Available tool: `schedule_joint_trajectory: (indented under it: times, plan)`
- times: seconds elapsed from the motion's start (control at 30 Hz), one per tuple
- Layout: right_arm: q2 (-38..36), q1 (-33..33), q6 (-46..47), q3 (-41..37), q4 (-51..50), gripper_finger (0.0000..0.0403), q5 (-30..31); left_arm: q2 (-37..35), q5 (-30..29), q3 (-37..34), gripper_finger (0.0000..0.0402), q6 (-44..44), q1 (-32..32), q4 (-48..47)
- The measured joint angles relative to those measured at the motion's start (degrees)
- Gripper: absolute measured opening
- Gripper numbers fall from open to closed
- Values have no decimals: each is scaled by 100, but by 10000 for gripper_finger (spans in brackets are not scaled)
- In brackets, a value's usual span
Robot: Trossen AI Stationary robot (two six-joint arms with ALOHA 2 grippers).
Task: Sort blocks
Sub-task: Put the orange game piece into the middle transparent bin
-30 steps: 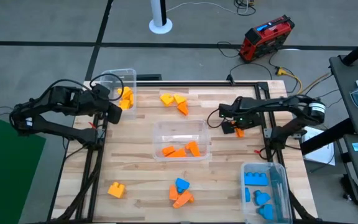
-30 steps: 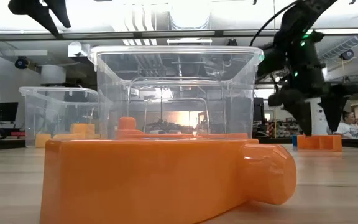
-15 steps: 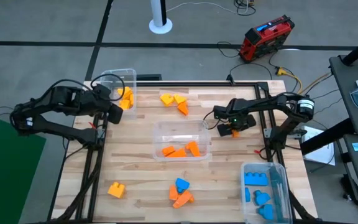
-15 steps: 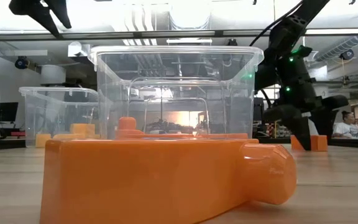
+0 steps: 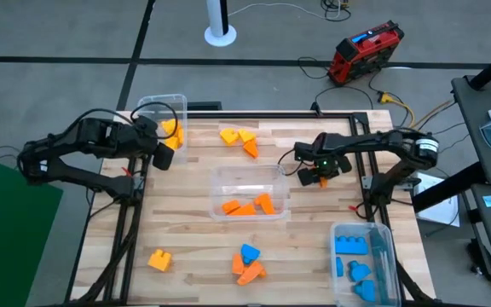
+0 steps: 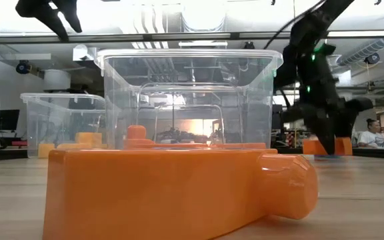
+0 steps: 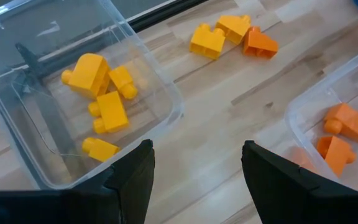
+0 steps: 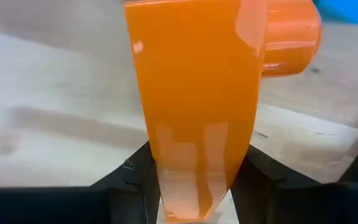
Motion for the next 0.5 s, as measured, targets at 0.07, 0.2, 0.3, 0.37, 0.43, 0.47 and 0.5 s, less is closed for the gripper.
schedule_joint_trajectory:
  times: [0.07, 0.2, 0.3, 0.37, 0.43, 0.47, 0.5]
  plan:
    - [-277, 82, 25, 209, -174, 136, 2, 30, 6, 0, 217, 0, -2, 0]
    - [-929, 439, 37, 815, -42, 136, 179, 61, 13, 0, 217, 0, 0, 4]
    - [-1175, 732, 433, 1368, -169, 136, 541, 61, 15, 0, 217, 0, 0, 27]
    - [-1206, 829, 610, 1740, -464, 136, 753, 49, 23, 0, 217, -19, -1, 38]
    - [-1214, 951, 527, 2066, -421, 136, 974, 43, 59, 0, 217, -37, -1, 40]
    - [-1219, 1015, 419, 2205, -253, 136, 1063, 43, 60, 0, 217, -37, 0, 39]
    - [-1217, 1086, 165, 2314, -3, 136, 1107, 44, 61, 0, 217, -37, 0, 39]
